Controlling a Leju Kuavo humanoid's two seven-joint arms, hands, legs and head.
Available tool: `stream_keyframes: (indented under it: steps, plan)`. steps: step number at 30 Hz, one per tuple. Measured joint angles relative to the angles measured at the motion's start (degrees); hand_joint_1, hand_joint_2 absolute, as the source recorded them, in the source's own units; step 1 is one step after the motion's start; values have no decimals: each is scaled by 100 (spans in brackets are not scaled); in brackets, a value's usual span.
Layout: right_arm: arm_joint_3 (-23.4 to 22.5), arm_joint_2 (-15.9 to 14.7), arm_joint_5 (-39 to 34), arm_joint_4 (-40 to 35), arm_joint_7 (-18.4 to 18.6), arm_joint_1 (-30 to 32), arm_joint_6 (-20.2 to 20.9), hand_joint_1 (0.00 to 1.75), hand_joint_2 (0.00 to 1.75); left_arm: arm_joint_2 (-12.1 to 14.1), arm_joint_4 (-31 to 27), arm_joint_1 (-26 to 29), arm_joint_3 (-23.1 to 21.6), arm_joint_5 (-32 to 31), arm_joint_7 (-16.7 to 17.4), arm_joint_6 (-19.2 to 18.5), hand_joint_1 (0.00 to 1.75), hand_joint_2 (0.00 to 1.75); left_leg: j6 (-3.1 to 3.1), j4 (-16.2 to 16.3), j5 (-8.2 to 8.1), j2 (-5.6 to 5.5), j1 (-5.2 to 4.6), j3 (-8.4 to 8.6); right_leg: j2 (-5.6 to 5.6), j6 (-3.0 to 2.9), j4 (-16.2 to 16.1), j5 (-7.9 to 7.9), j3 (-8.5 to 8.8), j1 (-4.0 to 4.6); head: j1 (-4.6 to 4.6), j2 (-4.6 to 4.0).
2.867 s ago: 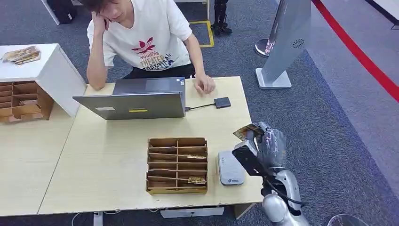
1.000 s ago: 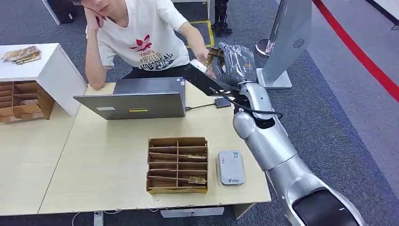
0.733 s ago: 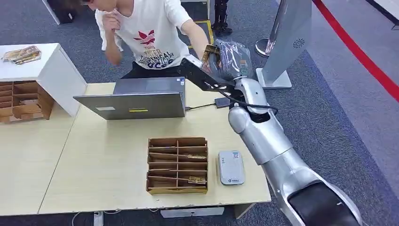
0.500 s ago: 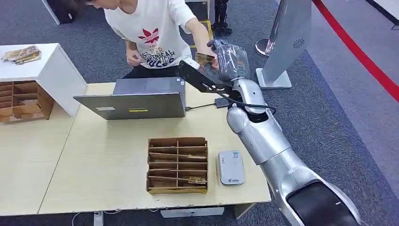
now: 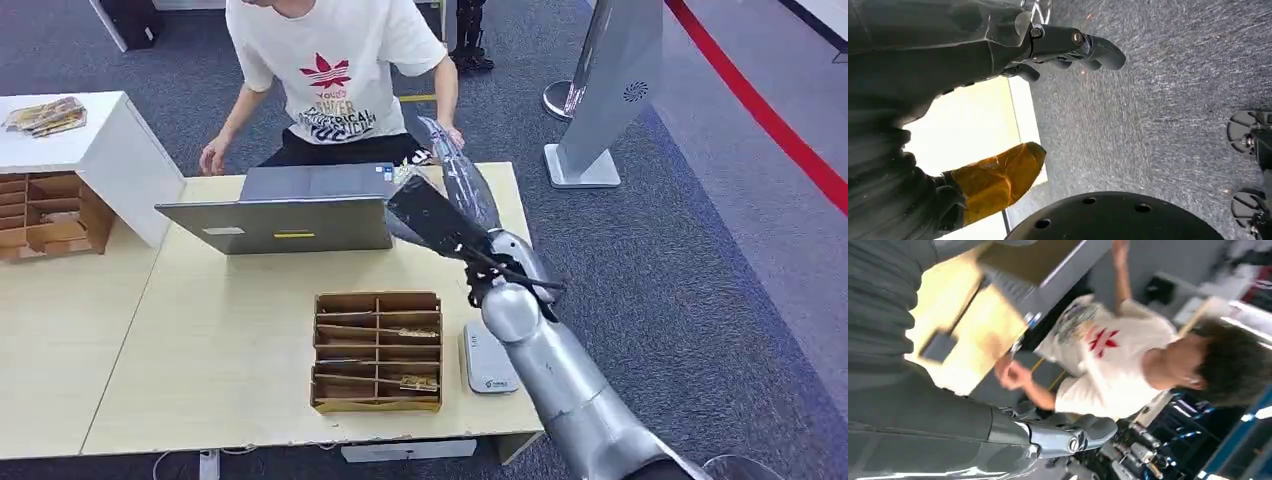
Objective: Pass the card to the sensor for recognition and then transmit it.
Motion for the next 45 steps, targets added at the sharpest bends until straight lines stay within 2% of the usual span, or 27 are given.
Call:
stream_keyframes:
  steps: [3, 8, 12, 17, 23, 30, 45]
  plan:
    - [61, -52, -460, -778, -267, 653, -230, 0, 175, -9, 0, 12, 48, 149, -33, 63, 0, 175, 1, 0, -2, 0, 0, -3, 0, 1, -2, -1, -2, 0, -2, 0]
    - [254, -280, -714, -1826, -554, 1647, -479, 0, 175, -33, 0, 43, 197, 374, -50, 131, 0, 175, -1, 0, -8, 1, 0, -4, 1, 2, -4, -2, -2, 0, -7, 0]
    - [420, -507, -531, -2342, -552, 2254, -617, 0, 175, -61, 0, 72, 330, 527, -92, 155, 0, 175, -1, 0, -8, 2, -1, -4, 1, 2, -5, -2, -2, 0, -2, 0]
    - [643, -745, -161, -2450, -348, 2810, -637, 0, 175, -79, 0, 94, 433, 607, -96, 181, 0, 175, -1, -1, -8, 2, 0, -4, 1, 2, -4, -2, -2, 0, -4, 0]
    - [763, -894, 116, -2326, -274, 2990, -737, 0, 175, -85, 0, 96, 472, 625, -96, 192, 0, 175, -1, -1, -8, 4, 0, -3, 2, 2, -4, -2, -1, 0, -4, 0]
    - [877, -931, 1111, -2017, -62, 2978, -1251, 0, 175, -90, 0, 96, 474, 627, -96, 199, 0, 175, -1, -1, -7, 3, 0, -4, 1, 2, -4, -1, 0, 0, -2, 0]
    - [914, -944, 1177, -1829, -31, 2961, -1290, 0, 175, -96, 0, 96, 474, 629, -96, 199, 0, 175, -1, -1, -7, 4, 0, -3, 1, 2, -4, -2, 0, 0, -2, 0]
